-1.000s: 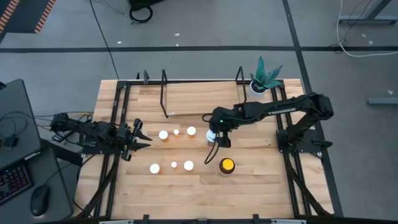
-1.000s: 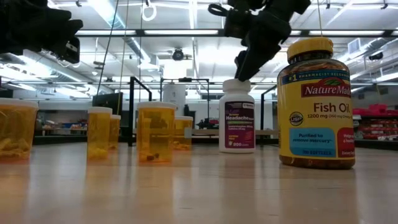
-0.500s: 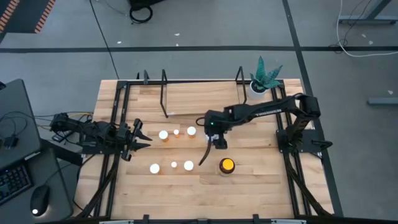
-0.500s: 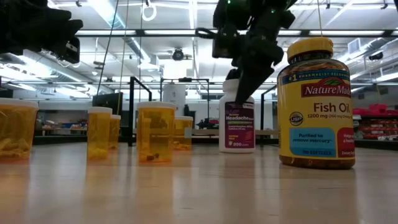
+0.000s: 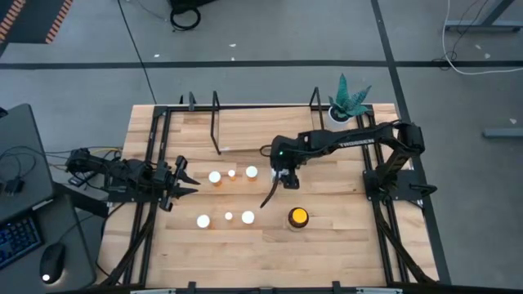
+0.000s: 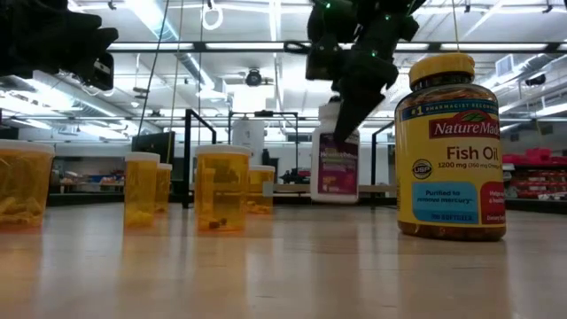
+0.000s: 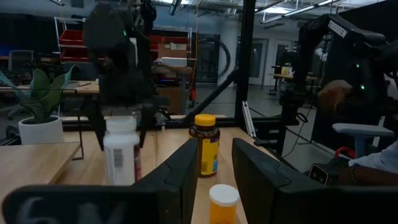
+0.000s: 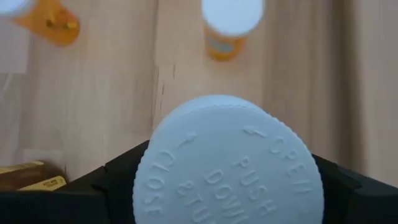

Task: Pick and place medicine bottles onto shelf by color
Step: Put the white bottle on the shelf

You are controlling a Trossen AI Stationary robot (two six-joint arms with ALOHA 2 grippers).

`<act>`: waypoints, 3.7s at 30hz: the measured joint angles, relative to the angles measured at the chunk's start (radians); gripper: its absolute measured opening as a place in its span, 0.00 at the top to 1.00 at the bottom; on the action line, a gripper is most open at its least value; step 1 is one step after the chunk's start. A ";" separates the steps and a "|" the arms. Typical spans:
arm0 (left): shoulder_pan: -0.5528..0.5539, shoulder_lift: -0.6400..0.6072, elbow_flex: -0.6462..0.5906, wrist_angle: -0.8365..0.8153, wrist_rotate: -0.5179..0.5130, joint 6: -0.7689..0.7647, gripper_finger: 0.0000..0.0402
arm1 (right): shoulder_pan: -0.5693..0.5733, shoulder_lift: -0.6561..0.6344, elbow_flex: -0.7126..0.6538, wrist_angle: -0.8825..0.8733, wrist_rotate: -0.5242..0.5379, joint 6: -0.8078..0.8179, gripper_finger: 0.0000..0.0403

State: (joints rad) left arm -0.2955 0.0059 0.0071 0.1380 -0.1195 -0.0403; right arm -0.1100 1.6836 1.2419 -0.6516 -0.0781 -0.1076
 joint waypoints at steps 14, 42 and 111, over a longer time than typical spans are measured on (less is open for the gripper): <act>0.000 0.000 0.000 0.000 0.000 0.000 0.73 | -0.202 -0.065 0.078 -0.072 0.110 -0.034 0.21; 0.000 0.000 0.000 0.000 0.000 0.000 0.73 | -0.602 0.208 0.421 -0.242 -0.002 -0.263 0.20; 0.000 0.000 0.000 0.000 0.000 0.000 0.73 | -0.666 0.141 0.479 -0.384 0.007 -0.311 0.10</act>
State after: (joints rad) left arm -0.2955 0.0062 0.0070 0.1379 -0.1192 -0.0406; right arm -0.7758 1.8246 1.7210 -1.0356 -0.0711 -0.4187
